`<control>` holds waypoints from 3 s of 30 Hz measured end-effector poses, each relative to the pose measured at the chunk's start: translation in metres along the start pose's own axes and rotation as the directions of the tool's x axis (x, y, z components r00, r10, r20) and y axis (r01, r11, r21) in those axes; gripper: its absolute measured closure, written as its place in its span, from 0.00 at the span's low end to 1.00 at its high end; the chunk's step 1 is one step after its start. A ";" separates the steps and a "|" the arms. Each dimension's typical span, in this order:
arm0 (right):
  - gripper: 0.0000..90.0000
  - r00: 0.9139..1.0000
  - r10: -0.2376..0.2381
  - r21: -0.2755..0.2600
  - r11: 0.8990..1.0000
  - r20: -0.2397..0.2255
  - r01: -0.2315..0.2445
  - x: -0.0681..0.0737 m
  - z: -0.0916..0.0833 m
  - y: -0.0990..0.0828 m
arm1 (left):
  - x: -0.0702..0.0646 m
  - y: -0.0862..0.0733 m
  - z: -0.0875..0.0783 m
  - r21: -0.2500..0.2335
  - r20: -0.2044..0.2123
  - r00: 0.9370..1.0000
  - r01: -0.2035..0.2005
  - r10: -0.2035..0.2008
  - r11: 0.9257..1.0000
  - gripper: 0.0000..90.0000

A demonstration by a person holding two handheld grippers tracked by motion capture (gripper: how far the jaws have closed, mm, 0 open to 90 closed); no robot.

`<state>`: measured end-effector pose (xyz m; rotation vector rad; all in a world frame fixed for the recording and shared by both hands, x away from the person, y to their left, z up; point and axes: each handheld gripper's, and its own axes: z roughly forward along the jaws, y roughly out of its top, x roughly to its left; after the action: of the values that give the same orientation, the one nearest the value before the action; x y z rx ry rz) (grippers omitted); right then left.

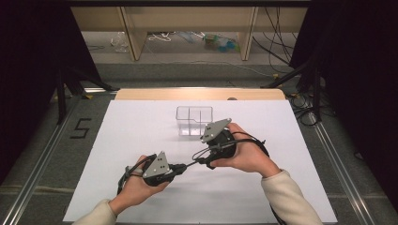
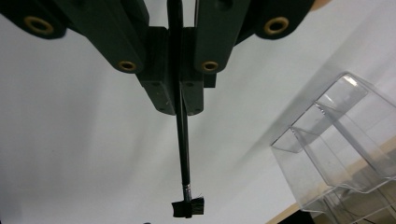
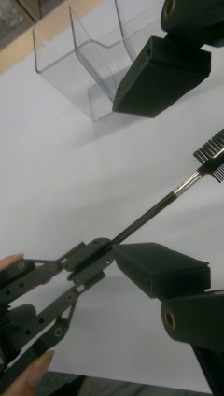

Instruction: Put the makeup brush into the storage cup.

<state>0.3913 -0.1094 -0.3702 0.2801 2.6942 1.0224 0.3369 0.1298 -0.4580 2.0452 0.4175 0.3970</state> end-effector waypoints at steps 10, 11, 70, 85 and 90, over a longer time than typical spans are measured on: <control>0.30 0.995 0.080 -0.126 0.989 0.052 -0.073 -0.005 -0.006 -0.001 | 0.007 0.000 -0.005 -0.028 -0.056 0.998 0.035 -0.037 0.999 0.95; 0.30 0.995 0.087 -0.136 0.988 0.059 -0.078 -0.005 -0.007 -0.001 | 0.008 0.000 -0.006 -0.031 -0.062 0.997 0.035 -0.037 0.999 0.95; 0.37 0.810 0.567 -0.444 0.694 -0.149 -0.567 0.007 0.031 -0.035 | 0.007 0.010 -0.011 -0.246 -0.210 0.968 0.087 -0.141 0.965 0.95; 0.43 0.771 0.617 -0.450 0.650 -0.158 -0.613 0.006 0.037 -0.035 | 0.004 0.010 -0.008 -0.245 -0.213 0.968 0.080 -0.134 0.966 0.95; 0.50 0.766 0.624 -0.457 0.641 -0.159 -0.617 0.007 0.039 -0.035 | 0.002 0.009 -0.006 -0.235 -0.209 0.970 0.071 -0.122 0.969 0.94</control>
<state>0.3927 -0.1090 -0.4227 1.1617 2.2168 1.8266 0.3369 0.1306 -0.4476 1.7584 0.5792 0.5889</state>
